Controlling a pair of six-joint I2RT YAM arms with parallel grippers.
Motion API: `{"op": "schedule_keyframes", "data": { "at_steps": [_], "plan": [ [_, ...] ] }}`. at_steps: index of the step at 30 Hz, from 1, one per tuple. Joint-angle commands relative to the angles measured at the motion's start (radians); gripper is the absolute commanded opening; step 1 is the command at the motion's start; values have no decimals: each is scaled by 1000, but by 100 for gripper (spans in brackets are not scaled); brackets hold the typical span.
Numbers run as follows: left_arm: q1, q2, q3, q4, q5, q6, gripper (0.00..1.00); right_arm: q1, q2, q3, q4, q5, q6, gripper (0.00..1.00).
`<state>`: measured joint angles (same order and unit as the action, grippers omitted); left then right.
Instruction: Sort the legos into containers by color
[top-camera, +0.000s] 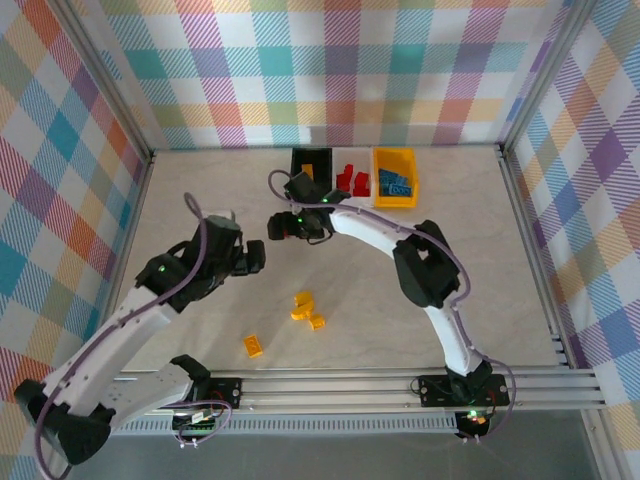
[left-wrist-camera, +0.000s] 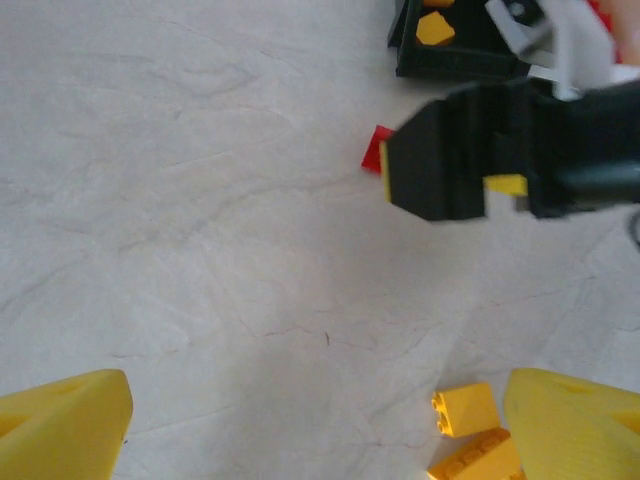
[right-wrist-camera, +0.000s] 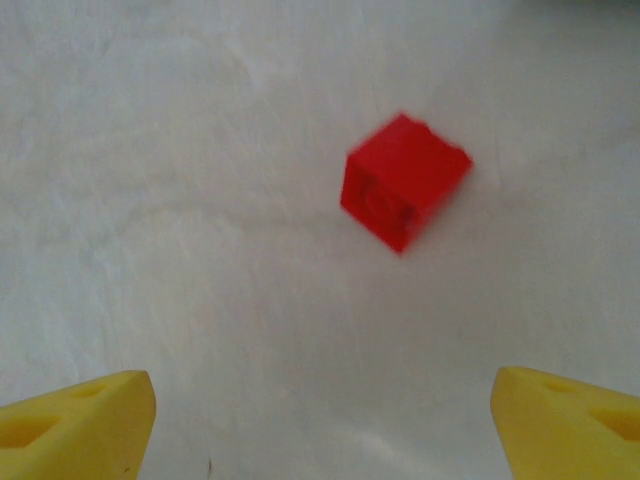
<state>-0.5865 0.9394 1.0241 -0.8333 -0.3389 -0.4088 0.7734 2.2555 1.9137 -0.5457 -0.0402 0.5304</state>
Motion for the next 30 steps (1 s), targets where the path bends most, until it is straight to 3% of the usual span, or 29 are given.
{"op": "schedule_keyframes", "data": {
  "at_steps": [1, 7, 16, 24, 30],
  "plan": [
    [4, -63, -31, -56, -5, -51, 96, 6, 95, 137, -121, 105, -20, 87],
    [4, -151, -65, -79, 6, -58, 97, 9, 254, 368, -204, 210, -4, 84],
    [4, -221, -72, -110, 15, -55, 98, 13, 380, 554, -284, 214, 26, 77],
    [4, -271, -80, -123, 24, -55, 100, 17, 398, 578, -301, 223, 23, 60],
    [4, -292, -81, -133, 25, -53, 100, 18, 376, 559, -317, 248, 10, 55]
  ]
}}
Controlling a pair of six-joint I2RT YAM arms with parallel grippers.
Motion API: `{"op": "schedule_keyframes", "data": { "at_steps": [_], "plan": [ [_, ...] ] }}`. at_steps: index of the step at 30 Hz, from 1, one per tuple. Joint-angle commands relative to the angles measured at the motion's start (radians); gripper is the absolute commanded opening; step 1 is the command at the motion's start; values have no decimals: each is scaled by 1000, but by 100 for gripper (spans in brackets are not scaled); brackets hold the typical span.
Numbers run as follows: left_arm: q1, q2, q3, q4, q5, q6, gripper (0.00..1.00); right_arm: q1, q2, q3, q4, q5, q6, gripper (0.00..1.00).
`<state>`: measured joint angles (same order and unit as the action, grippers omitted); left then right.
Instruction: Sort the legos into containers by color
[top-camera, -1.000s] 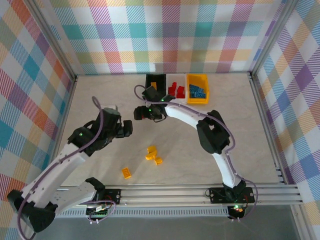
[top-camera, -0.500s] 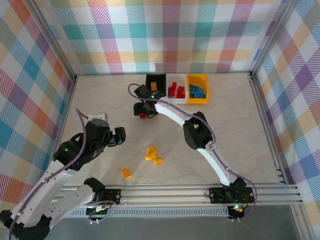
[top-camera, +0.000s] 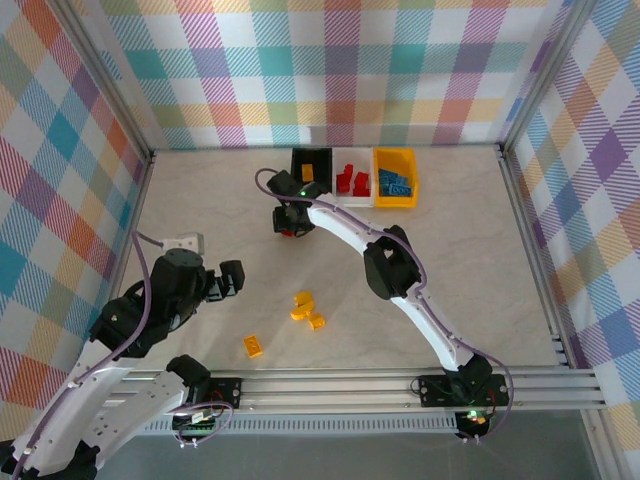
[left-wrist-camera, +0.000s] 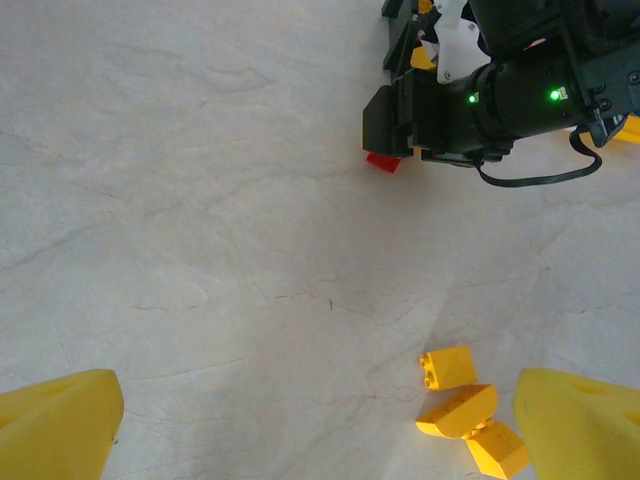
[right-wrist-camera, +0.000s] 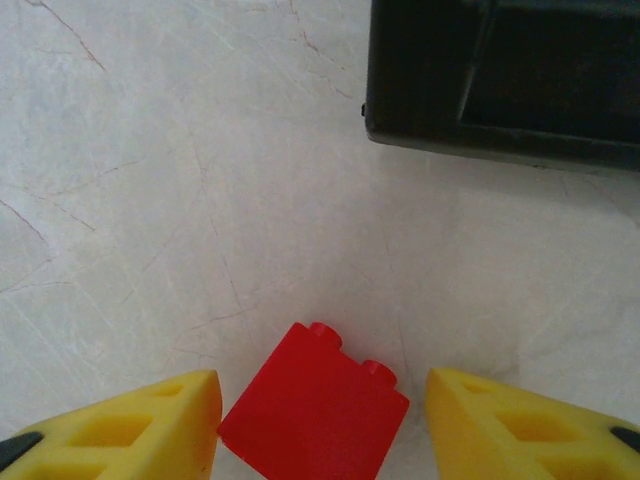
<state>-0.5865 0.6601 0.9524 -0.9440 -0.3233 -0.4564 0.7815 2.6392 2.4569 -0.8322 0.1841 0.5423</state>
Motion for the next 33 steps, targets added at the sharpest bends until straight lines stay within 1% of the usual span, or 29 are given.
{"op": "schedule_keyframes", "data": {
  "at_steps": [1, 7, 13, 15, 19, 24, 30, 33],
  "plan": [
    [4, -14, -10, -23, 9, -7, 100, 10, -18, 0, -24, 28, -4, 55],
    [4, -20, -19, -21, 9, -7, 100, 10, -121, -156, 37, 66, -13, 46],
    [4, -9, -45, 5, 21, -10, 100, -8, -235, -345, 108, 89, -24, 43],
    [4, 4, -50, 13, 26, -10, 100, -20, -273, -417, 148, 89, -31, 39],
    [4, 23, -61, 35, 35, -10, 100, -44, -329, -497, 177, 66, -40, 39],
    [4, 61, -80, 70, 59, -10, 100, -61, -477, -663, 254, 54, -67, 39],
    [4, 141, -117, 137, 132, -28, 100, -117, -633, -795, 286, 8, -63, 38],
    [4, 194, -131, 160, 185, -34, 100, -155, -669, -800, 288, -3, -81, 38]
  ]
}}
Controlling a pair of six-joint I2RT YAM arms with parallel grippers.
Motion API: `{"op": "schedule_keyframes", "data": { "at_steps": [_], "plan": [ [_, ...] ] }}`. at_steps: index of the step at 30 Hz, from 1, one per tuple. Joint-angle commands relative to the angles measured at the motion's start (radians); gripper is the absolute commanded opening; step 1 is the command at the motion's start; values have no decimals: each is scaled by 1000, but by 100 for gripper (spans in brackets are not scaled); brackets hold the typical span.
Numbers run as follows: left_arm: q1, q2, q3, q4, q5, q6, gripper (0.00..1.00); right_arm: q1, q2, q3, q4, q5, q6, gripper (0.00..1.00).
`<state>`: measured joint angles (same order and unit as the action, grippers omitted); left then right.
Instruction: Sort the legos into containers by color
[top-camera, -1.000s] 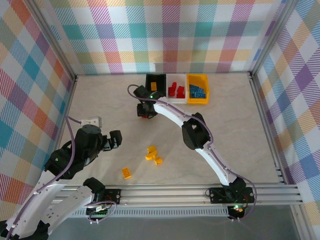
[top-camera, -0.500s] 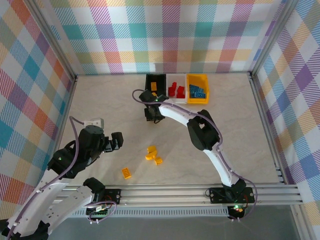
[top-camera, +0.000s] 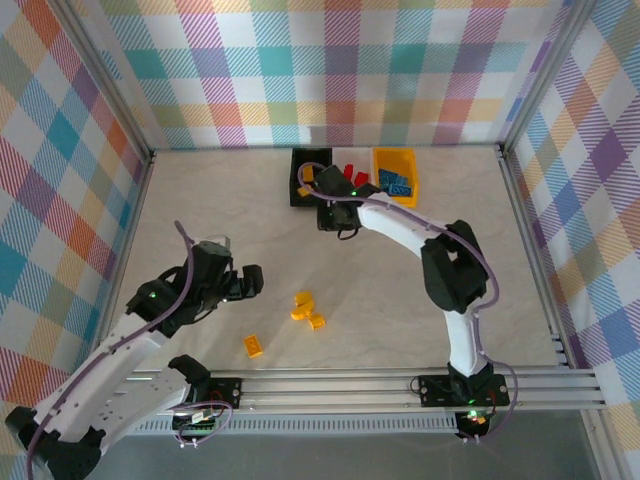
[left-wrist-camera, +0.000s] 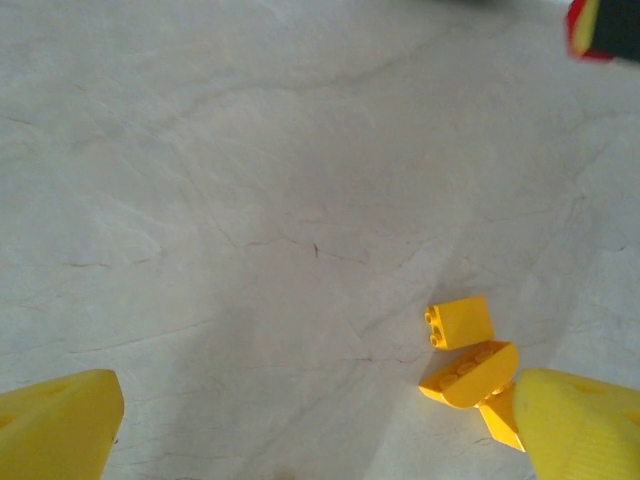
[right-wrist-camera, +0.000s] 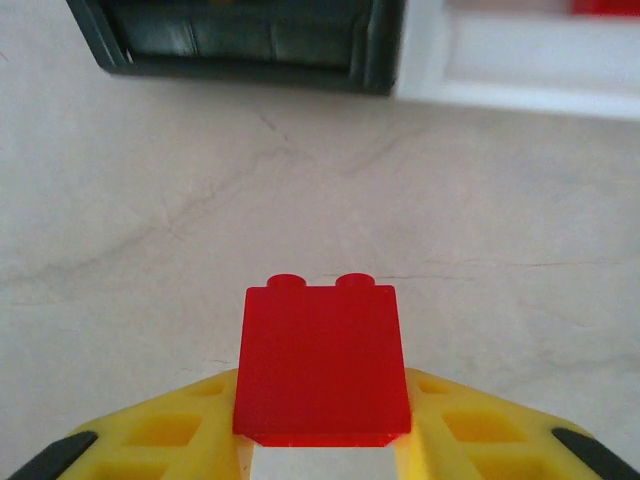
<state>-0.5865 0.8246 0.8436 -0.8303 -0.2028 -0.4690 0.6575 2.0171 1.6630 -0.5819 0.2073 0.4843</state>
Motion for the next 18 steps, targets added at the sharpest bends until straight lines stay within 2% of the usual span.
{"op": "schedule_keyframes", "data": {
  "at_steps": [1, 6, 12, 18],
  "plan": [
    [4, 48, -27, 53, 84, -21, 100, -47, -48, 1, 33, -29, -31, 38],
    [-4, 117, -56, 98, 195, -9, 100, -126, 8, 101, 8, -57, -72, 38],
    [-32, 190, -77, 176, 299, 7, 100, -206, 172, 322, -50, -101, -107, 38],
    [-47, 257, -63, 198, 335, 16, 100, -250, 322, 551, -119, -127, -145, 51]
  ]
}}
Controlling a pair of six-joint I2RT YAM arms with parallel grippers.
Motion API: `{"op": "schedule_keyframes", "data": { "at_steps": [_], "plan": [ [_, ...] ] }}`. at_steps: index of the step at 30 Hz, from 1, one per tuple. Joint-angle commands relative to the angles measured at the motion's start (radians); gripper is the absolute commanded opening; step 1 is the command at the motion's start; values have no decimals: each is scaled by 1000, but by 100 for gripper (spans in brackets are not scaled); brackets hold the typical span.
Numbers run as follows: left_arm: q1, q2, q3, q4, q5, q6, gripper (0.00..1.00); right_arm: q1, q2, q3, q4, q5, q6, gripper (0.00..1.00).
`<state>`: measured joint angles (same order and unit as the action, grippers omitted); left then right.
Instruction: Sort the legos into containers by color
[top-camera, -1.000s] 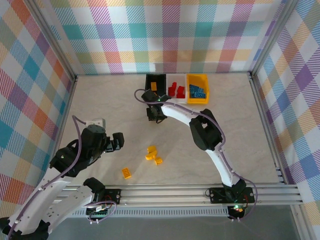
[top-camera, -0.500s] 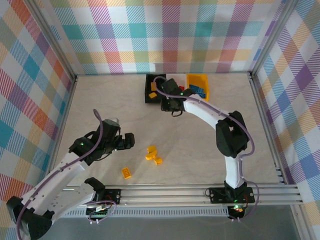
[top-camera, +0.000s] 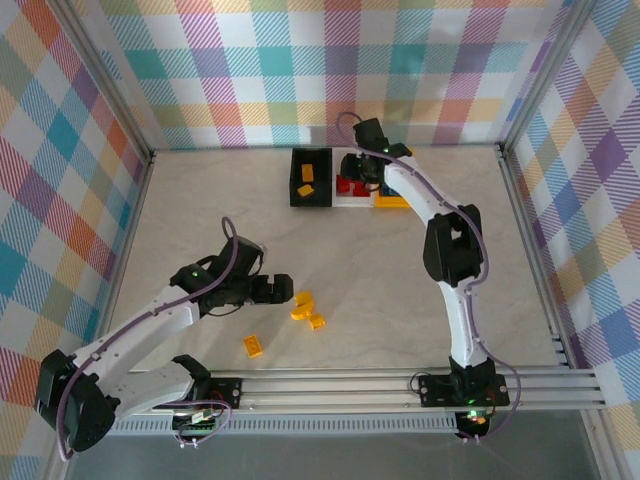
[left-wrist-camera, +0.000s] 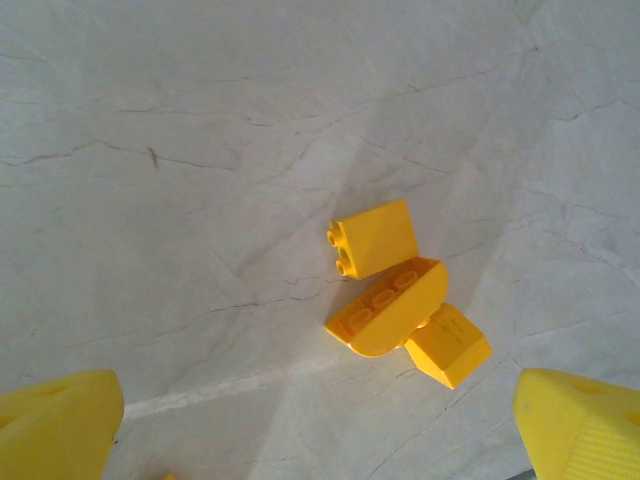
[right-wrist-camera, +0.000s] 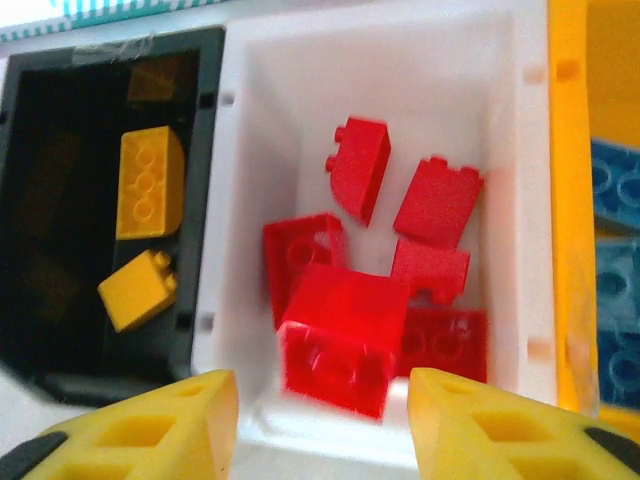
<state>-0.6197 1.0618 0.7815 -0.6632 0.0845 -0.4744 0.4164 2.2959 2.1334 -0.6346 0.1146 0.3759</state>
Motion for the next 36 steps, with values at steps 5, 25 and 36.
{"op": "schedule_keyframes", "data": {
  "at_steps": [5, 25, 36],
  "plan": [
    [-47, 89, 25, 61, 69, 38, 100, -21, -14, 48, -59, -58, -45, 52],
    [-234, 450, 145, 106, 0, 84, 80, 73, -898, -1093, 153, -215, 149, 54],
    [-258, 502, 139, 146, -6, 55, 64, 114, -1030, -1218, 142, -231, 209, 55]
  ]
}}
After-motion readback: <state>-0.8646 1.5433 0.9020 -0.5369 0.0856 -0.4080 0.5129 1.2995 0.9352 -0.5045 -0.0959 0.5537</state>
